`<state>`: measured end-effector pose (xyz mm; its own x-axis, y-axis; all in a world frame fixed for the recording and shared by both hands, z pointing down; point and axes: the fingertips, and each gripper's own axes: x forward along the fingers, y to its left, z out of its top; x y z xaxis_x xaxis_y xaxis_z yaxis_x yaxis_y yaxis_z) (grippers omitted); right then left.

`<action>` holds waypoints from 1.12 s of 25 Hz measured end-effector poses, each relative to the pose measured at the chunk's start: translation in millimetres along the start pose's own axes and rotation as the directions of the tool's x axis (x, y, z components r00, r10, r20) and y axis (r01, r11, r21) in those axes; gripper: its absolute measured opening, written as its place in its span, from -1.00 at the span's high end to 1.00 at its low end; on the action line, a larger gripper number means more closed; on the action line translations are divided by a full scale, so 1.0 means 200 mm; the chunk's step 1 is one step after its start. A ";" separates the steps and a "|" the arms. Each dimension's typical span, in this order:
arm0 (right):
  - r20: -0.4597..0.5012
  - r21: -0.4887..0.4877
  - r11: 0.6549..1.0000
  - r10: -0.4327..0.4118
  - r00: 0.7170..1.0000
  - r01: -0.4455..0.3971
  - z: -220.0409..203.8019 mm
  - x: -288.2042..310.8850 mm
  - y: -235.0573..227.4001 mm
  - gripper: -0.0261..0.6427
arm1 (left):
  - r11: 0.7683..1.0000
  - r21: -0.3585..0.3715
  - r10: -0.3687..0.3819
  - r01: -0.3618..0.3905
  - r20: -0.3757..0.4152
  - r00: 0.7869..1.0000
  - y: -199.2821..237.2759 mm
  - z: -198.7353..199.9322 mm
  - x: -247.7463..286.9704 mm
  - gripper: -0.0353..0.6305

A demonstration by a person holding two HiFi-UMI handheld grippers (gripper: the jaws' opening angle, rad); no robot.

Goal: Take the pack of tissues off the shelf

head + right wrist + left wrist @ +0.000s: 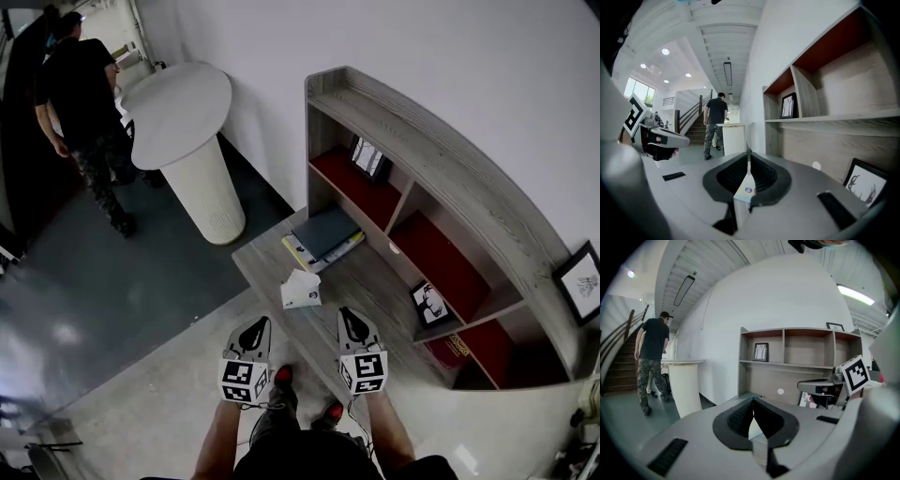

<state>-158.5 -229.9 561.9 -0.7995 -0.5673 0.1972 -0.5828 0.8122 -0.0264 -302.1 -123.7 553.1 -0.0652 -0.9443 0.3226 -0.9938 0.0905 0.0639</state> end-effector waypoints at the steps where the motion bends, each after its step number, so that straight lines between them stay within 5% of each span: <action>1: 0.008 0.002 1.000 0.000 1.000 0.000 0.02 -0.03 0.00 0.80 | 1.000 0.006 -0.003 0.003 0.005 1.000 -0.02 0.01 -0.02 0.87; 11: 0.070 -0.029 1.000 -0.009 0.998 0.011 0.18 -0.37 -0.03 0.82 | 0.999 0.042 -0.016 0.013 0.072 0.997 -0.27 0.13 -0.18 0.87; 28: 0.055 -0.012 1.000 -0.022 0.998 0.023 0.06 -0.78 -0.17 0.82 | 0.998 0.052 -0.029 0.026 0.053 0.998 -0.60 0.03 -0.31 0.87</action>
<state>-15.7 -171.0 520.8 -0.7933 -0.5916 0.1440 -0.5989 0.8007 -0.0098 -179.6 -78.5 519.6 -0.0414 -0.9620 0.2699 -0.9985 0.0494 0.0232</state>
